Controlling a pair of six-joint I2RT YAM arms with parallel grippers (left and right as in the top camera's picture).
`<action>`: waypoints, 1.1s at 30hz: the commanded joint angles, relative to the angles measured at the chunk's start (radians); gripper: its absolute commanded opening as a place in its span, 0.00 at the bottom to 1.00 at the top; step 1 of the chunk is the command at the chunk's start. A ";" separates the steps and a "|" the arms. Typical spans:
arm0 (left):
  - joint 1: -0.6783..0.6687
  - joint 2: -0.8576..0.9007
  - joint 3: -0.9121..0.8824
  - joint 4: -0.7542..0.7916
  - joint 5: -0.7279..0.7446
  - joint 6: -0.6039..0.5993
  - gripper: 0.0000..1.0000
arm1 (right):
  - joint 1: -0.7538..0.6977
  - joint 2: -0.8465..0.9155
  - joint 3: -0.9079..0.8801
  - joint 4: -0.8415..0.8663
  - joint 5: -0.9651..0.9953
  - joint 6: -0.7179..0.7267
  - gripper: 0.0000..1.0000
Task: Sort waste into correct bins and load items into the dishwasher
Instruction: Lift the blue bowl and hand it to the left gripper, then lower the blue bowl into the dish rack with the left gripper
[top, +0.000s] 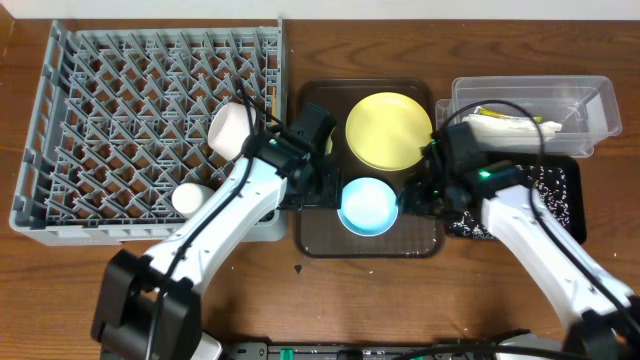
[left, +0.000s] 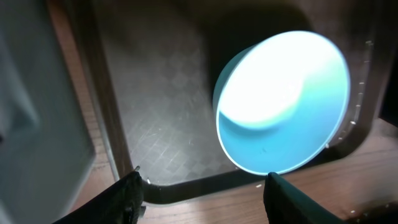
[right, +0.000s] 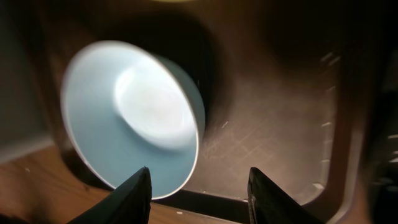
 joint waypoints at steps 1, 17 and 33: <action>-0.024 0.062 0.006 0.013 0.030 -0.003 0.63 | -0.059 -0.122 0.002 -0.003 0.013 -0.048 0.51; -0.061 0.337 0.006 0.211 0.037 -0.003 0.20 | -0.167 -0.399 0.002 -0.002 0.013 -0.048 0.57; 0.068 -0.220 0.063 -0.013 -0.591 0.064 0.07 | -0.167 -0.397 0.002 -0.002 0.014 -0.048 0.59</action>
